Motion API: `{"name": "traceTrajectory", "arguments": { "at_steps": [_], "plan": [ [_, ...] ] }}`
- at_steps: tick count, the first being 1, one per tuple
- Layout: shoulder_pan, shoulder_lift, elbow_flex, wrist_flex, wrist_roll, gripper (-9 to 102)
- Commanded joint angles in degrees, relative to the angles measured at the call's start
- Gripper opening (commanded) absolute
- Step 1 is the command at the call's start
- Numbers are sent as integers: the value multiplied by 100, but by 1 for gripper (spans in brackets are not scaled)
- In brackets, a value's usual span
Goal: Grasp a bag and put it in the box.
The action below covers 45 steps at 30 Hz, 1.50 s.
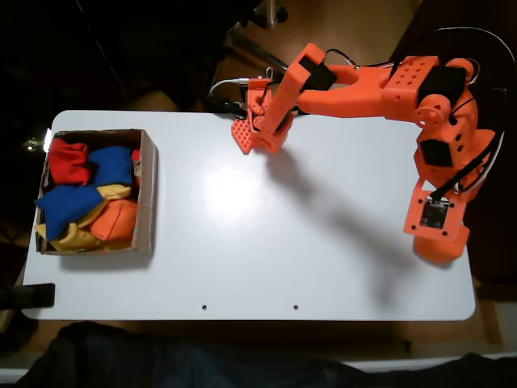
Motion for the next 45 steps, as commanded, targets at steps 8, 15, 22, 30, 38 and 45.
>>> {"name": "traceTrajectory", "arguments": {
  "at_steps": [8,15,22,30,38,45],
  "plan": [
    [-167,-220,-334,-316,123,0],
    [-360,-589,-396,-536,62,0],
    [-439,-976,-650,-554,-26,0],
    [-439,-1389,-765,-554,-404,0],
    [-554,-1793,-1020,-580,-1090,0],
    [-686,-2013,-1046,-703,-1784,0]
  ]
}}
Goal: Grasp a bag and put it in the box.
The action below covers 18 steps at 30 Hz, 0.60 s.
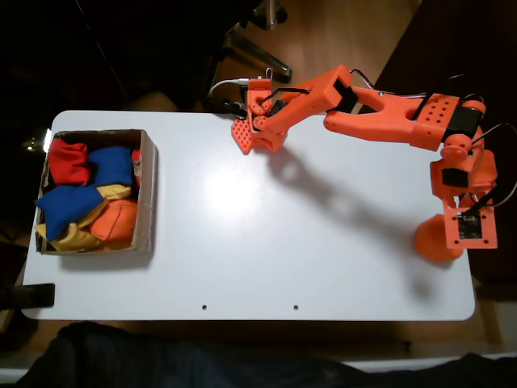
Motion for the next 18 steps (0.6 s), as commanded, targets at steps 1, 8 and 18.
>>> {"name": "traceTrajectory", "arguments": {
  "at_steps": [1,8,18],
  "plan": [
    [-79,18,-264,-79,-299,0],
    [-141,-176,-272,-229,-791,0],
    [-281,-396,-281,-132,-2312,0]
  ]
}}
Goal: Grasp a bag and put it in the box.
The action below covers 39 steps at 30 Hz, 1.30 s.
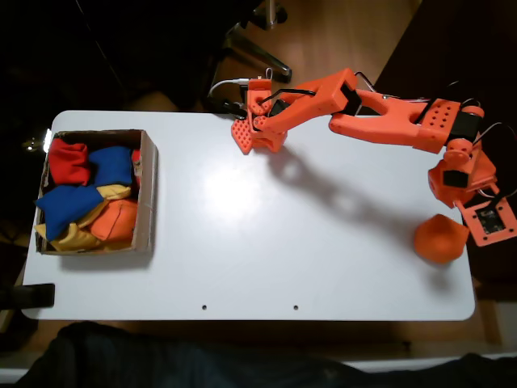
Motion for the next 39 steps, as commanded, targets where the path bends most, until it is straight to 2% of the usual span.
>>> {"name": "traceTrajectory", "arguments": {
  "at_steps": [1,28,39],
  "plan": [
    [-70,26,-246,53,-527,0],
    [-193,-431,-466,149,-1898,2],
    [-193,-580,-598,193,-1960,13]
  ]
}}
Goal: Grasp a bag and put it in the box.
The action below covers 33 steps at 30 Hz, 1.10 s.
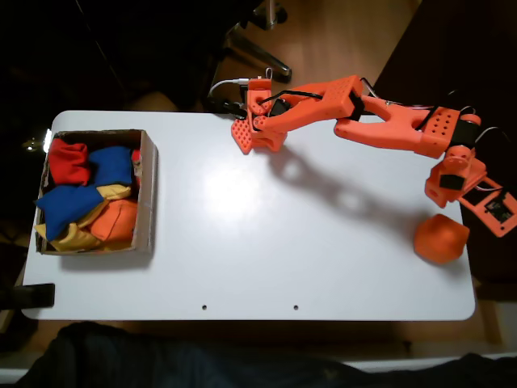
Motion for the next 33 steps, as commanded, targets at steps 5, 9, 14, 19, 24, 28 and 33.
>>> {"name": "traceTrajectory", "arguments": {
  "at_steps": [5,9,14,19,24,28,33],
  "plan": [
    [-26,-35,-431,220,-70,21],
    [0,-132,-589,413,-97,26],
    [35,-193,-738,580,-132,29],
    [70,-211,-800,642,-158,29],
    [158,-211,-817,677,-220,29],
    [246,-220,-817,712,-404,30],
    [369,-220,-817,703,-686,31]
  ]
}}
